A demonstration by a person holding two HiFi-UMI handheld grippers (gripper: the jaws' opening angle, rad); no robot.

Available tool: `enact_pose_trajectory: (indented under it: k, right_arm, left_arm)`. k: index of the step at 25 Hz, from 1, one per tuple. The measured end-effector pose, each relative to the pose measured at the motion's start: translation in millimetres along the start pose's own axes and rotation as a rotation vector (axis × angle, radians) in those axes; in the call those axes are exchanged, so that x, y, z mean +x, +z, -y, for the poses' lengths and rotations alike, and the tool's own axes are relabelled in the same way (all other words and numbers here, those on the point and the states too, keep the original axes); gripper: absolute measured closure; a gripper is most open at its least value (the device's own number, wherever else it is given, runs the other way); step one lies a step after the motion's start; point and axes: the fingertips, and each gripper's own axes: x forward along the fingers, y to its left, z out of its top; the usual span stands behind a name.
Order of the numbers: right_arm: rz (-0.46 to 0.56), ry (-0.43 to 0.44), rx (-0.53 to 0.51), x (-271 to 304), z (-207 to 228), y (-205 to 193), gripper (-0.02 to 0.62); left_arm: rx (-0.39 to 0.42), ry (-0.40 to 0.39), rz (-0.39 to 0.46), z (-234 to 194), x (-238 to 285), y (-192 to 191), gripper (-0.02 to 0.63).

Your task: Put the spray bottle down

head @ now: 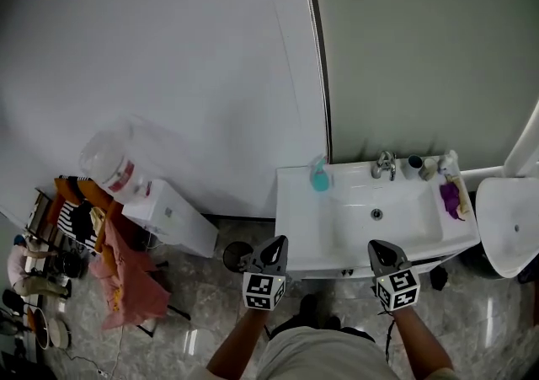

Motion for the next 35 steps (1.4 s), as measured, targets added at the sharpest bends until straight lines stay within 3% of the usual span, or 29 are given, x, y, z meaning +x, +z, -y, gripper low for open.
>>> enact_pose_trajectory:
  k: [7, 18, 35]
  right_arm:
    - [0.012, 0.028, -0.007, -1.8, -24.3, 2.5, 0.584]
    - [0.028, 0.013, -0.022, -1.1, -57.2, 21.6, 0.584]
    - [0.073, -0.043, -0.039, 2.8, -77.6, 54.4, 0.584]
  left_arm:
    - [-0.058, 0.011, -0.022, -7.4, -39.7, -9.6, 0.601]
    - [-0.129, -0.041, 0.044, -28.3, -70.5, 8.1, 0.6]
    - [-0.126, -0.136, 0.036, -59.5, -67.4, 14.8, 0.6]
